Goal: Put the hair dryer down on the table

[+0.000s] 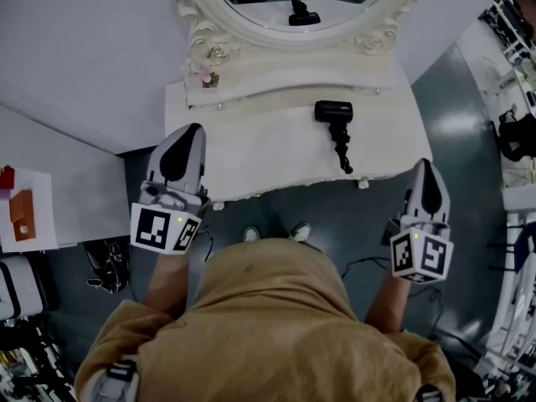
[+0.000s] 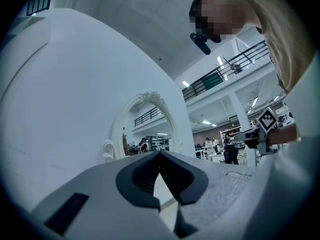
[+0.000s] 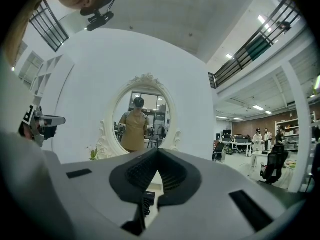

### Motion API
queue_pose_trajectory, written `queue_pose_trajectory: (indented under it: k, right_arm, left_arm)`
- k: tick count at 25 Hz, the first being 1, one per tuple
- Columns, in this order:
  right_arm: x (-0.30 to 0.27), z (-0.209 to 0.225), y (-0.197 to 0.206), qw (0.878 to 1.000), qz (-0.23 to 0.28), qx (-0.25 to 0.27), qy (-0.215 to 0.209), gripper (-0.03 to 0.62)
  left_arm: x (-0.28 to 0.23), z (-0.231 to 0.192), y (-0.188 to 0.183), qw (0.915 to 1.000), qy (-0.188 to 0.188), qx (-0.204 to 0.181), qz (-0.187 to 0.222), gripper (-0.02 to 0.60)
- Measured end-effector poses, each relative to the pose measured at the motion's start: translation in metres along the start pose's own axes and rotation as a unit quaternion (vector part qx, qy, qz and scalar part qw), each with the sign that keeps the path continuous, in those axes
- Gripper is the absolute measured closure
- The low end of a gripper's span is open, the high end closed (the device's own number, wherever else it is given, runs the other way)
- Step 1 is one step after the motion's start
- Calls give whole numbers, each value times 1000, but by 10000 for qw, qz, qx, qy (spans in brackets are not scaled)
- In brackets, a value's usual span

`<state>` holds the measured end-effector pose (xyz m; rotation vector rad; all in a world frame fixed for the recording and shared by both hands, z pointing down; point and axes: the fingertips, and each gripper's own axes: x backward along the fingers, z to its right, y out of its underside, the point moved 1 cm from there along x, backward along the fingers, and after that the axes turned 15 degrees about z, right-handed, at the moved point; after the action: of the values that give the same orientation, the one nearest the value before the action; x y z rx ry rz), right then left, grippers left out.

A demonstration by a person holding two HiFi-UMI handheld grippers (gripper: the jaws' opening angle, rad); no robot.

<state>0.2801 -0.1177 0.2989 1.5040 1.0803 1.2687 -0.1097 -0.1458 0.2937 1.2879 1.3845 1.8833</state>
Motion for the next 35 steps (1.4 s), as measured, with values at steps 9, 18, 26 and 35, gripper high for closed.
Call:
queue_pose_trajectory:
  k: [9, 18, 26, 35]
  right_arm:
    - [5, -6, 0, 10000, -49, -65, 58, 591]
    - [13, -13, 0, 9998, -58, -101, 131, 591]
    - [28, -19, 2, 9996, -133, -115, 216, 591]
    - [39, -25, 0, 9995, -132, 17, 282, 591]
  left_arm:
    - [5, 1, -1, 10000, 53, 36, -10, 578]
    - [13, 0, -1, 9999, 111, 65, -44, 578]
    - [21, 0, -2, 9998, 183, 106, -62, 577]
    - [27, 1, 0, 9994, 292, 177, -53, 578]
